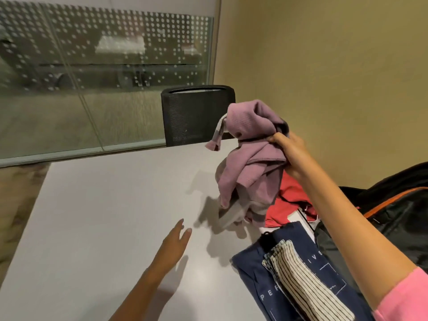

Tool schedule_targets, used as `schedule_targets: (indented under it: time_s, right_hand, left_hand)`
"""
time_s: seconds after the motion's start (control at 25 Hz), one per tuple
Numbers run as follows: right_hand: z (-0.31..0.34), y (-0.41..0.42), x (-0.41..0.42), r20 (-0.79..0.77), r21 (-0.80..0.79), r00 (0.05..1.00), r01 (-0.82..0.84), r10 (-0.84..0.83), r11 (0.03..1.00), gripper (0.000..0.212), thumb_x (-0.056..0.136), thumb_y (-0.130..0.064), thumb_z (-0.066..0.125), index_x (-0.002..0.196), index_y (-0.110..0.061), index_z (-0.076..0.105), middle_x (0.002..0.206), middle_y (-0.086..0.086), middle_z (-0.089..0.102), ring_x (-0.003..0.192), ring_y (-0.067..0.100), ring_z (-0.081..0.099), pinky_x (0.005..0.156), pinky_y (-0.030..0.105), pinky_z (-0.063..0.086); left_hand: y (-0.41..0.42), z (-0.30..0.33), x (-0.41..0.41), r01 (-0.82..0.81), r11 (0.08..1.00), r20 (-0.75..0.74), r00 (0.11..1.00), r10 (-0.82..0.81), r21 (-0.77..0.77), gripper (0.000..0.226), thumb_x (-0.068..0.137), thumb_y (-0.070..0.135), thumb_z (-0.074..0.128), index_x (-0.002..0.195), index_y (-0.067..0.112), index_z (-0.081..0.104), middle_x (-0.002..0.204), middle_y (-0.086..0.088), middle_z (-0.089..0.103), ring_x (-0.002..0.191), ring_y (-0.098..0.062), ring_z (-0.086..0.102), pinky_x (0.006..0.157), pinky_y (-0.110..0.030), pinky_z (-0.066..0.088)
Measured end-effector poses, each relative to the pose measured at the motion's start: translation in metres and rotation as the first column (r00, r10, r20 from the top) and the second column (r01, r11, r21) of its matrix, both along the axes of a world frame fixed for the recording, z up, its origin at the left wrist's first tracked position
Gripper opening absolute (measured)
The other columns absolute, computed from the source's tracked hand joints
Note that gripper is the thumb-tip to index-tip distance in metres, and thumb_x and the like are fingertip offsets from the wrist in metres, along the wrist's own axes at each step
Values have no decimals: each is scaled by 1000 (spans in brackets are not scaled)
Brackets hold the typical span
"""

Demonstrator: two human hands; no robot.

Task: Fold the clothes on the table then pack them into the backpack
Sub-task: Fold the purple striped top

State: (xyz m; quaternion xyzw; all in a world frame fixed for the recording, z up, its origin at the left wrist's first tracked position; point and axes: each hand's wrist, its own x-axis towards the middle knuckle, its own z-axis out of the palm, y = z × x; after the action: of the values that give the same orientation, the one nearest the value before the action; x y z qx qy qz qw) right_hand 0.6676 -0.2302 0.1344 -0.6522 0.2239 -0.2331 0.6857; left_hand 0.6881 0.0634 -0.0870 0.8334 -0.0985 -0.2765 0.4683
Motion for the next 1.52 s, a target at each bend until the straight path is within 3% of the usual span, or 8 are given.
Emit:
schedule_targets:
  time_s: [0.28, 0.4, 0.52, 0.8, 1.04, 1.2, 1.32, 1.52]
  right_hand:
    - [19, 109, -4, -49, 120, 906, -412, 419, 903, 19, 86, -7, 62, 106, -8, 64, 87, 4, 72, 80, 16, 66, 68, 24, 54]
    - [24, 155, -5, -162, -15, 783, -610, 600, 792, 32, 83, -15, 69, 115, -12, 64, 102, 6, 72, 91, 16, 68, 77, 26, 54]
    - [31, 189, -8, -178, -75, 778, -621, 602, 780, 27, 82, -21, 72, 109, -18, 67, 97, 0, 73, 87, 13, 69, 73, 23, 54]
    - [52, 199, 4, -180, -164, 864, -497, 470, 852, 14, 76, -14, 75, 82, -15, 62, 78, 4, 65, 74, 17, 60, 66, 29, 47]
    - [84, 190, 20, -195, -689, 928, -361, 319, 628, 36, 66, -19, 81, 72, -19, 45, 66, -1, 51, 63, 12, 40, 57, 28, 31]
    - [96, 180, 19, -426, -741, 821, -558, 381, 373, 32, 68, -29, 85, 89, -31, 61, 81, -1, 59, 70, 8, 49, 63, 24, 38]
    - [113, 224, 31, -474, -677, 702, -677, 532, 290, 30, 71, -43, 78, 95, -30, 65, 85, -9, 63, 77, 3, 58, 70, 20, 44]
    - [114, 228, 35, -341, -574, 764, -631, 549, 521, 7, 88, -18, 65, 90, -12, 66, 86, 3, 65, 82, 14, 60, 76, 30, 46]
  left_hand:
    - [22, 146, 37, -180, 787, -33, 979, 199, -590, 74, 84, 53, 57, 145, 34, 20, 126, 4, 50, 91, -16, 65, 73, -32, 53]
    - [54, 176, 43, -203, 685, -76, 974, 212, -700, 53, 87, 45, 61, 125, 11, 48, 78, 0, 57, 54, -15, 47, 44, -19, 38]
    - [86, 192, 39, -218, 741, 83, 935, 346, -635, 16, 92, 23, 62, 83, 10, 58, 51, 8, 49, 49, -11, 43, 41, -17, 36]
    - [161, 238, 61, -125, 852, 427, 822, 375, -509, 10, 89, 29, 59, 86, 20, 62, 79, 6, 63, 76, -10, 55, 72, -31, 45]
    - [198, 270, 89, -130, 991, 888, 458, 33, 30, 15, 89, 25, 65, 94, 13, 72, 83, -3, 56, 81, -20, 55, 75, -33, 43]
    - [207, 287, 99, -189, 967, 836, 547, -42, 172, 18, 90, 35, 62, 88, 18, 70, 89, -6, 69, 87, -27, 61, 72, -37, 46]
    - [250, 311, 101, -310, 950, 800, 579, 153, 42, 34, 91, 38, 60, 80, 6, 66, 80, -11, 67, 79, -25, 59, 66, -34, 41]
    - [241, 324, 95, -103, 957, 561, 791, 243, -270, 34, 98, 40, 50, 72, 17, 47, 65, 4, 47, 62, -12, 42, 54, -31, 32]
